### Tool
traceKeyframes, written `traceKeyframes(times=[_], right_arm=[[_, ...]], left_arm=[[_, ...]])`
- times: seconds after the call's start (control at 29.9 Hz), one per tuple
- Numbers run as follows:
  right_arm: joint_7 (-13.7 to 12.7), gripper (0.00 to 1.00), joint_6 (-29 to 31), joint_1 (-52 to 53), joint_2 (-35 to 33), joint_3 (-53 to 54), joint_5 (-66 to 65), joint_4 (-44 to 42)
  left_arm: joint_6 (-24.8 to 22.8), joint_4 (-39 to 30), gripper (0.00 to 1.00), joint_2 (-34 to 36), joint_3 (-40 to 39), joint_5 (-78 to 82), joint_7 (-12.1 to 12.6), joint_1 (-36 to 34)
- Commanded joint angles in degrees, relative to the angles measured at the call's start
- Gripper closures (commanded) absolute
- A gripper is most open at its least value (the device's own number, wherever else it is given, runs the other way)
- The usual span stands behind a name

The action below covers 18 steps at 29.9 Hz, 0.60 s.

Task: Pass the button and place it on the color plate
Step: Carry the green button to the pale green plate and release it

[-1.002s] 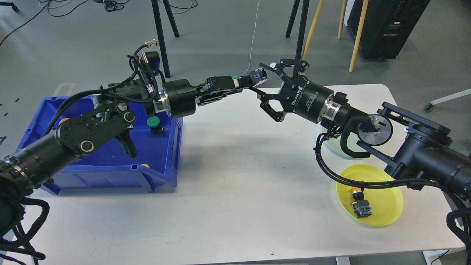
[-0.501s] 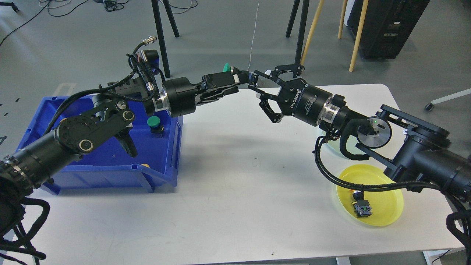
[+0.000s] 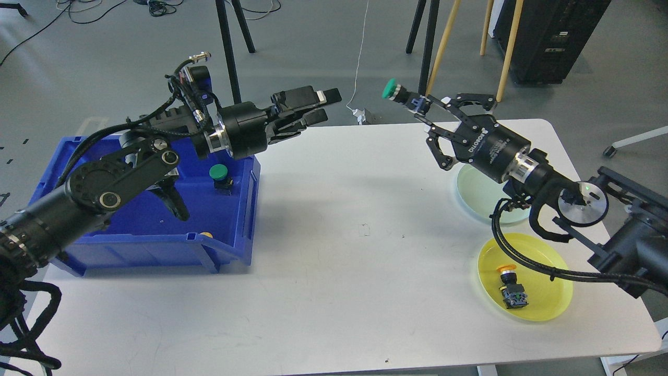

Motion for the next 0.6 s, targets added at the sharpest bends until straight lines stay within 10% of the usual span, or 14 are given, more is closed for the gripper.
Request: traceKeyframes(times=[0.0,0.27,0.57], right_arm=[[0.02,0.99,-0.47,-10.23,-2.92,7.47,0.08,0.47],[-0.33,0.99,-26.47,-17.03,-0.91,17.41,0.52,-4.52],[-4.37,0.99,-31.76,-7.45,3.31,8.20,-1.24,-14.82]], left_arm=[[-0.07,-0.01,0.17,0.84,0.01,-6.25,-0.02,0.00],[0.02,-0.54,0.17,-0.21,0.01,-7.14,-0.02,1.67],[0.02,-0.80,0.17,-0.21,0.01,-7.14,-0.02,2.28]])
